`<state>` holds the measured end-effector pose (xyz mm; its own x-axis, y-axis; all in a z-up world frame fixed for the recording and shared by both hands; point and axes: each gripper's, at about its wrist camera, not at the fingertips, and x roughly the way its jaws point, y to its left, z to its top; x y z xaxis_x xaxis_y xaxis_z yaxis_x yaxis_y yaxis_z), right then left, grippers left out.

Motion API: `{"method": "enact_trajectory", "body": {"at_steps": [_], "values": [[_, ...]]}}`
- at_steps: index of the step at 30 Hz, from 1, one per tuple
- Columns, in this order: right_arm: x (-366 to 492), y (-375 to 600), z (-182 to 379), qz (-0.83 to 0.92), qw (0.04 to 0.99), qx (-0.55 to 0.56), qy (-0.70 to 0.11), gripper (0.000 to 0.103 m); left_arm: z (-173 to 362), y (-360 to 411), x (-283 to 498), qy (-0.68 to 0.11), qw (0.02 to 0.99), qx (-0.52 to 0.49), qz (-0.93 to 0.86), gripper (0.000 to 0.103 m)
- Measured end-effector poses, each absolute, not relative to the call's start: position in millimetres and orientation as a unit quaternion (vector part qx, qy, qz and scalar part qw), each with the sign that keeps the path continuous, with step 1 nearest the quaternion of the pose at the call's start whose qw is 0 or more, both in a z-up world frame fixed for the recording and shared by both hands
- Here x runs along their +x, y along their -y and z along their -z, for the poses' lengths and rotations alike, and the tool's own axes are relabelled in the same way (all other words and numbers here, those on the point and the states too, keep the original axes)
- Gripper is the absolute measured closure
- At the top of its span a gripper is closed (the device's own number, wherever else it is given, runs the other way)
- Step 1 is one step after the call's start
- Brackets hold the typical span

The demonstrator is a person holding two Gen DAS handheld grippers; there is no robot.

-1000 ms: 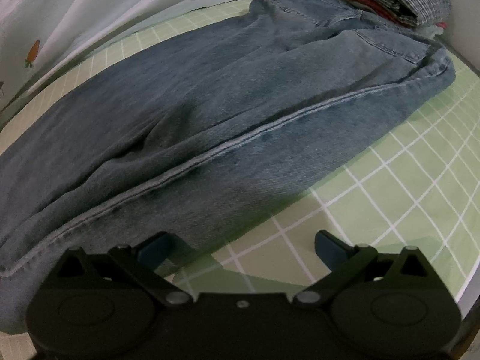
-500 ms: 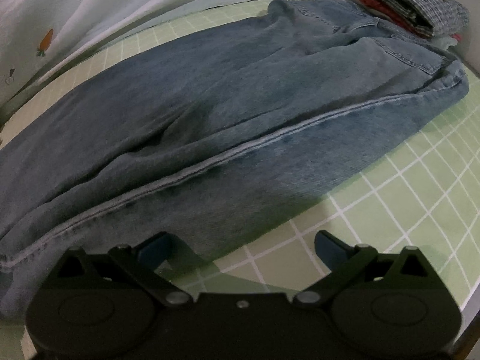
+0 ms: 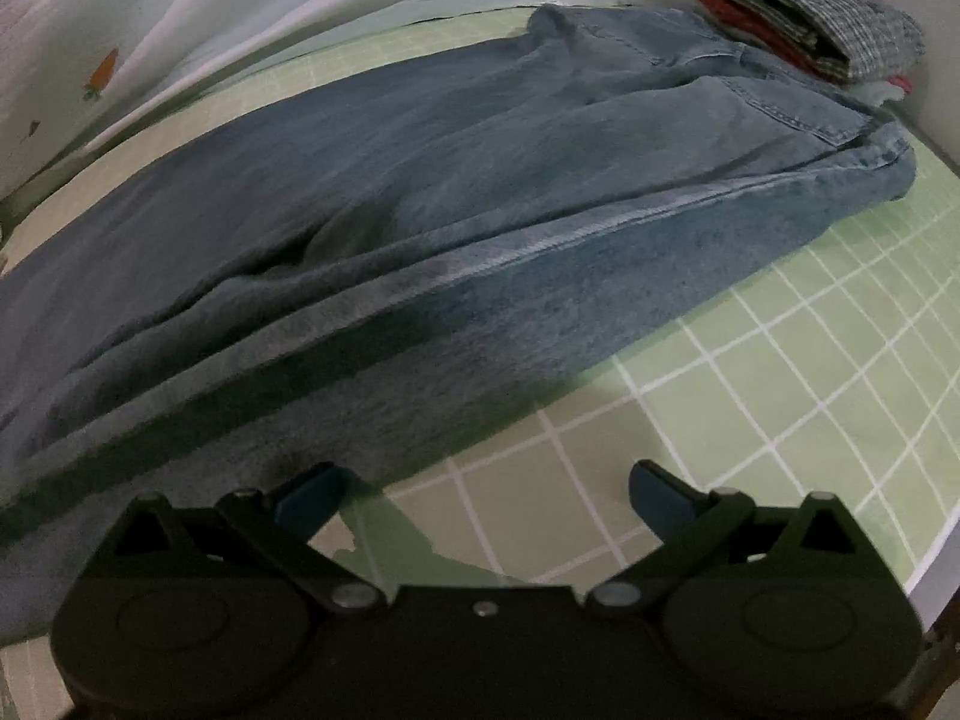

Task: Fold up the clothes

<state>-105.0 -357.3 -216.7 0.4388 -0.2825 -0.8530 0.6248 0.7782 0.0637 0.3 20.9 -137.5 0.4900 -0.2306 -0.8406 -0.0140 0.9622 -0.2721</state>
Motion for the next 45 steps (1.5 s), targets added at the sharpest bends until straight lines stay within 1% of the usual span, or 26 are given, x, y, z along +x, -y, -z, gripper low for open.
{"method": "enact_trajectory", "body": {"at_steps": [3,6,8,10,11,12,14,16,17,19,23,24,26,27,28,31,39,42,44,45], "values": [[-113,356,216,0.26,0.83,0.177,-0.46,0.0,149,-25,-21,-0.521,0.842,-0.133,0.041,0.092],[-124,355,216,0.246,0.834,0.169,-0.463,0.0,160,-36,-41,-0.542,0.823,-0.169,0.017,0.091],[-131,355,216,0.238,0.837,0.165,-0.464,0.0,167,-43,-51,-0.552,0.811,-0.191,0.001,0.089],[-137,358,216,0.231,0.839,0.163,-0.464,0.0,170,-44,-61,-0.56,0.804,-0.196,-0.019,0.084],[-138,360,216,0.228,0.839,0.162,-0.467,0.0,169,-44,-65,-0.561,0.804,-0.195,-0.026,0.084],[-140,362,215,0.226,0.838,0.161,-0.469,0.0,167,-43,-70,-0.557,0.807,-0.193,-0.03,0.08],[-145,365,215,0.222,0.838,0.161,-0.472,0.0,161,-40,-75,-0.545,0.816,-0.187,-0.035,0.067],[-150,366,215,0.221,0.838,0.162,-0.472,0.0,158,-36,-75,-0.532,0.827,-0.177,-0.038,0.04],[-152,366,215,0.222,0.838,0.162,-0.472,0.0,156,-35,-75,-0.525,0.833,-0.172,-0.039,0.036],[-156,366,215,0.223,0.837,0.163,-0.471,0.0,157,-35,-69,-0.517,0.839,-0.164,-0.046,0.034],[-159,362,216,0.229,0.836,0.159,-0.472,0.0,173,-40,-54,-0.531,0.828,-0.166,-0.069,0.034],[-160,361,216,0.231,0.836,0.159,-0.472,0.0,177,-42,-51,-0.534,0.825,-0.168,-0.075,0.037],[-162,359,216,0.237,0.835,0.162,-0.47,0.0,182,-47,-48,-0.536,0.823,-0.167,-0.086,0.055],[-164,358,216,0.241,0.834,0.163,-0.469,0.0,183,-50,-47,-0.534,0.825,-0.163,-0.088,0.076],[-165,356,216,0.245,0.833,0.164,-0.468,0.0,183,-54,-47,-0.531,0.826,-0.168,-0.085,0.083],[-165,353,217,0.253,0.83,0.166,-0.468,0.0,185,-69,-46,-0.526,0.821,-0.206,-0.084,0.089],[-160,353,212,0.24,0.83,0.181,-0.47,0.0,186,-103,-45,-0.511,0.816,-0.236,-0.13,0.089],[-157,359,211,0.237,0.829,0.191,-0.469,0.0,186,-108,-47,-0.508,0.811,-0.248,-0.148,0.084],[-156,366,210,0.234,0.829,0.2,-0.467,0.0,182,-110,-50,-0.502,0.815,-0.236,-0.168,0.077],[-156,370,209,0.233,0.829,0.204,-0.466,0.0,180,-112,-51,-0.5,0.815,-0.233,-0.178,0.07]]}}
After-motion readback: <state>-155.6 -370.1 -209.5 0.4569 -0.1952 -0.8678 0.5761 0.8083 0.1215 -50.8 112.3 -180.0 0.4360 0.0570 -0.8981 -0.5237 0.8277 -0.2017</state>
